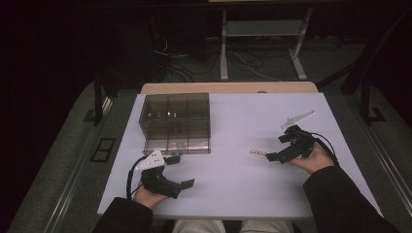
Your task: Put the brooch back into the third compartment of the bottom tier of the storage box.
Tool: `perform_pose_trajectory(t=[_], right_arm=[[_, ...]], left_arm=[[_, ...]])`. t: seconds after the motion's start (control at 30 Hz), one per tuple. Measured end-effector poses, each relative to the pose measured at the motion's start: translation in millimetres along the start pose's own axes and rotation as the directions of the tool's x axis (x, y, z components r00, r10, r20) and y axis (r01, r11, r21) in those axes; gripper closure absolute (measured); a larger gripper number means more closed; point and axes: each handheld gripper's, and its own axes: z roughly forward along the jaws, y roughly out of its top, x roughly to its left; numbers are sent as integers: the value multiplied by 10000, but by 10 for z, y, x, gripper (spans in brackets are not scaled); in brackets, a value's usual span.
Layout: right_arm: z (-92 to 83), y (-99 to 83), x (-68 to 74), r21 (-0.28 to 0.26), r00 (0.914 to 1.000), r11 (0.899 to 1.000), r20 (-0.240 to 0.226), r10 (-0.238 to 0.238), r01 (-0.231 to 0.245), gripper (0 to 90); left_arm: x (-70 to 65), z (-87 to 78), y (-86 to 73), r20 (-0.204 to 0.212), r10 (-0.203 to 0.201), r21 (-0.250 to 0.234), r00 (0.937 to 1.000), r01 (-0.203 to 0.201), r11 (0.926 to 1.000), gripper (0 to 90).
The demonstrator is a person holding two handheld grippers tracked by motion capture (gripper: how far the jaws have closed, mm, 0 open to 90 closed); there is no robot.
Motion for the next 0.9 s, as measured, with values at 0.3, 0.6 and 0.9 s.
perform_pose_trajectory(t=[0.3,0.6,0.9], right_arm=[[108,15,-36,286,9998,9996,-166,-72,76,3],[220,28,-54,565,9994,9982,-275,-201,217,3],[331,61,-28,800,9976,9950,-413,-562,594,3]], left_arm=[[2,0,0,1,24,27,10000,-24,10000,0],[2,-1,-1,21,16,6,10000,-16,10000,0],[3,1,-2,31,39,55,10000,-39,10000,0]])
